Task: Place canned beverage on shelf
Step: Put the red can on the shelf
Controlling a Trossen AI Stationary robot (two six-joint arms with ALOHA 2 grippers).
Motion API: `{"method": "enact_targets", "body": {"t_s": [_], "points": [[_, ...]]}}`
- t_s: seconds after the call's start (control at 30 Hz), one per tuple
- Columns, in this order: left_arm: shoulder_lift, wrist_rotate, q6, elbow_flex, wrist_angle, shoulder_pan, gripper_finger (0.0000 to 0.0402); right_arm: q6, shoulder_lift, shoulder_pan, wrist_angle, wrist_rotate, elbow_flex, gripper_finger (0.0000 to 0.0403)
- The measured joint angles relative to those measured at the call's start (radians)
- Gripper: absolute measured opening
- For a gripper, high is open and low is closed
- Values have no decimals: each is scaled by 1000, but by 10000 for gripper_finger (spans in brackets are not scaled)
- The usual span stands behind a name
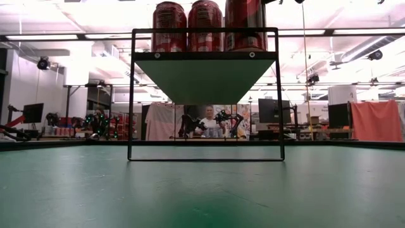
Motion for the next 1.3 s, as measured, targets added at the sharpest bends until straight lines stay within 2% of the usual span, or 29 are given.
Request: {"method": "enact_targets", "body": {"t_s": [0.3, 0.5, 0.63, 0.83, 1.0, 1.3], "points": [[-1, -46, -12, 0, -6, 2, 0, 27, 28, 3, -1, -59, 0, 9], [-1, -49, -26, -1, -26, 0, 0, 47, 27, 5, -11, -52, 6, 9], [-1, -49, -36, -1, -32, -3, 0, 35, 21, 5, -7, 20, 34, 9], [-1, -45, -48, -2, -40, -4, 0, -40, 25, 5, 29, 25, 43, 9], [-2, -44, -56, -2, -40, -4, 0, -59, 25, 5, 31, -33, 29, 9], [-2, -48, -60, -2, -39, -4, 0, -33, 31, 5, 25, -73, 18, 9]]}}
